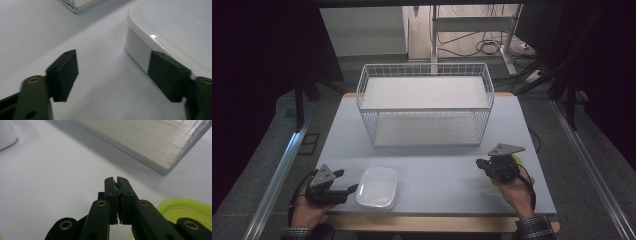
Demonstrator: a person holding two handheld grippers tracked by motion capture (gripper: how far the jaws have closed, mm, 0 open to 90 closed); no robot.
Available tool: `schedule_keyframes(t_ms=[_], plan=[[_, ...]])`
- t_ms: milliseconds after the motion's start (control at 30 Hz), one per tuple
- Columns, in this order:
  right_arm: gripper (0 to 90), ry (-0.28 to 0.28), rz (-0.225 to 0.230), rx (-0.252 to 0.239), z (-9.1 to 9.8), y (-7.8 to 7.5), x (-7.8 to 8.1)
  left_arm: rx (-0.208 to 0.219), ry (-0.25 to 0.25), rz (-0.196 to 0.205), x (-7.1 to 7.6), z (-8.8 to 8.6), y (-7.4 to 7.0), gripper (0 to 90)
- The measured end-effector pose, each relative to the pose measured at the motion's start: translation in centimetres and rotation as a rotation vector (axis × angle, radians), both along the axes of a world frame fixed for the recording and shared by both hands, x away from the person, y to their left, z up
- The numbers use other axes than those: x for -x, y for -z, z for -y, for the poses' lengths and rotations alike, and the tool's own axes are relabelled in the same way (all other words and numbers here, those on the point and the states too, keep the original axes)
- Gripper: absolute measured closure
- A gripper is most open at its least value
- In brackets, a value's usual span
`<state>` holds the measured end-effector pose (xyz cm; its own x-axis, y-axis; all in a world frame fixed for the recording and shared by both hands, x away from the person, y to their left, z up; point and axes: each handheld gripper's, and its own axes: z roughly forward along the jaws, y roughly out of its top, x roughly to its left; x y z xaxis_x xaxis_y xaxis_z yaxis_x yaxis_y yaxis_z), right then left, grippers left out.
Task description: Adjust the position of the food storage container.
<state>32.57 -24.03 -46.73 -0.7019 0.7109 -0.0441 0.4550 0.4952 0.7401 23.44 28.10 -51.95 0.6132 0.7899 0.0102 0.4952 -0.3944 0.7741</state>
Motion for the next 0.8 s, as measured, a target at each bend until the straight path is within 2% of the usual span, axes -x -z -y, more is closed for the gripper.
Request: schedule_keyframes(t_ms=[33,67,100,200,333,467,500,800], plan=[[87.0,0.0,0.0,-0.003,-0.1,0.0,0.1,-0.003,0.013,-0.002,0.2,0.1,0.0,35.2],[87.0,-0.004,0.0,-0.004,-0.2,0.0,0.2,-0.003,0.022,-0.006,0.5,0.2,-0.1,44.7],[87.0,-0.004,-0.001,-0.005,-0.3,0.0,0.4,-0.005,0.031,-0.015,0.6,0.2,-0.1,44.7],[86.9,-0.01,-0.005,-0.015,-0.5,0.0,0.9,0.006,0.06,-0.041,1.1,0.5,-0.1,58.9],[86.3,-0.023,-0.015,-0.026,-0.9,0.0,1.6,0.009,0.088,-0.078,1.5,0.8,0.0,71.1],[85.7,-0.04,-0.026,-0.039,-1.3,0.1,2.2,0.005,0.109,-0.113,1.7,1.3,0.1,78.0],[85.6,-0.044,-0.028,-0.039,-1.4,0.1,2.3,0.016,0.118,-0.121,1.8,1.6,0.2,78.8],[85.6,-0.082,-0.062,-0.05,-2.3,0.4,3.3,0.01,0.195,-0.155,1.8,3.9,0.1,82.0]])
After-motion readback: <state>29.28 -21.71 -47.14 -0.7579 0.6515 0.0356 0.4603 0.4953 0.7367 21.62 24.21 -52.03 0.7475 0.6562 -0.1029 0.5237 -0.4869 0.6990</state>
